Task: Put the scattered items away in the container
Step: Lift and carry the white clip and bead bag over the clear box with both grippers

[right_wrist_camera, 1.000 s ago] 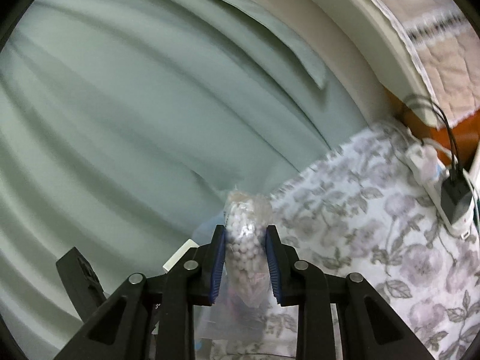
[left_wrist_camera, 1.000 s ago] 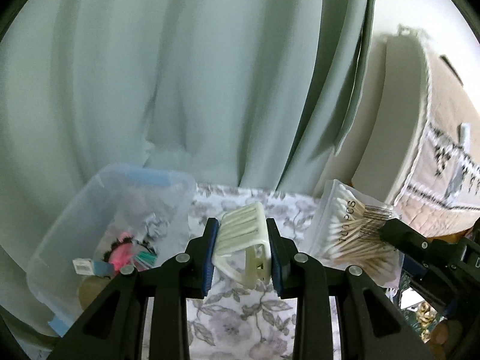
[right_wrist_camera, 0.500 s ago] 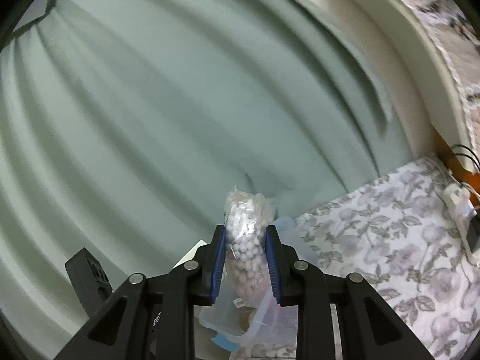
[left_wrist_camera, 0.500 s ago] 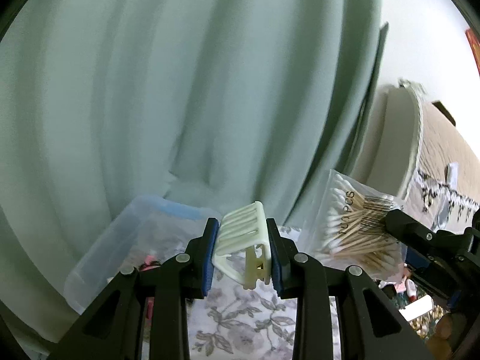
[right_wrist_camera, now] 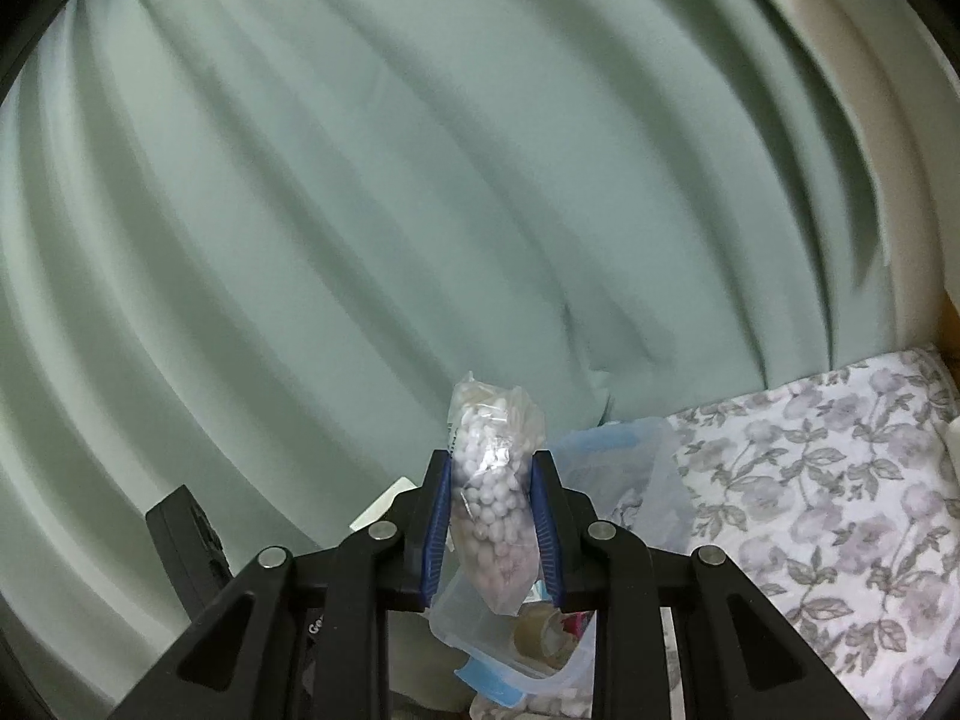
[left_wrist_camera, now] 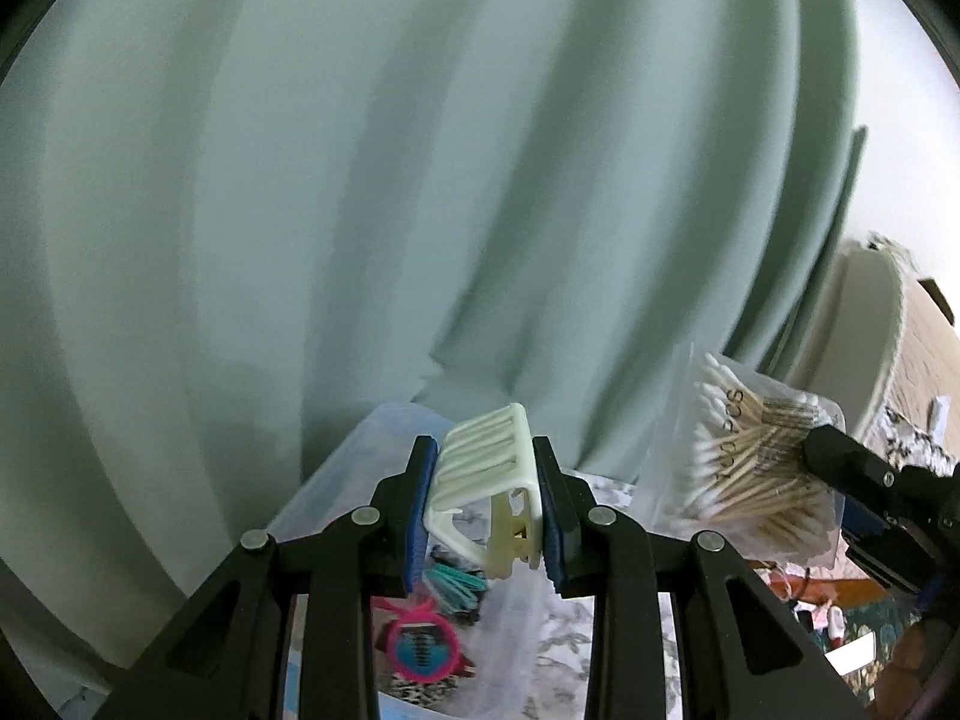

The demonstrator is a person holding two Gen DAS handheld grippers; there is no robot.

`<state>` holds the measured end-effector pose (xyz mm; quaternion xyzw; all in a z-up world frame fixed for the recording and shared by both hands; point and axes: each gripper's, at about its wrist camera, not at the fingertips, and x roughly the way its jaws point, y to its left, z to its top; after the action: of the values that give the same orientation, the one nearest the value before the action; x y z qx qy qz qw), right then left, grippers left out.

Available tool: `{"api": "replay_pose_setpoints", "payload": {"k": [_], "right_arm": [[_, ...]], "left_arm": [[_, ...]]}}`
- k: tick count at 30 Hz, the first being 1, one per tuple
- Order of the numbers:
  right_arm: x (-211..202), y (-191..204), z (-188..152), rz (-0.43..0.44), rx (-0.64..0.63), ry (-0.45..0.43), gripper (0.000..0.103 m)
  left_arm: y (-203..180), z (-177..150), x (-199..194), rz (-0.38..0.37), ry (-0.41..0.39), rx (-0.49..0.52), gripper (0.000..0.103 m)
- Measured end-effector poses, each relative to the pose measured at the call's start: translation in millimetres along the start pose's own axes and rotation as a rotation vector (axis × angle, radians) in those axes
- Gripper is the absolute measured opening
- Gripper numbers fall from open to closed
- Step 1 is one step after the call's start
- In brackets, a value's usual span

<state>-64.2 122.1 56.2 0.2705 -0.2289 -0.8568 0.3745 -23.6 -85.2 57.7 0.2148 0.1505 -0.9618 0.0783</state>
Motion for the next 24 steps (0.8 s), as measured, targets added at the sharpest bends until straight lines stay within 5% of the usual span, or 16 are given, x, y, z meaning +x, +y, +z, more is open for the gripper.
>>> {"api": "replay_pose_setpoints", "payload": {"k": [24], "right_arm": [[131, -21, -26, -0.076, 0.005, 0.244, 0.028]], "left_arm": [[72, -12, 65, 0.061, 0.146, -0.099, 0.032]]}}
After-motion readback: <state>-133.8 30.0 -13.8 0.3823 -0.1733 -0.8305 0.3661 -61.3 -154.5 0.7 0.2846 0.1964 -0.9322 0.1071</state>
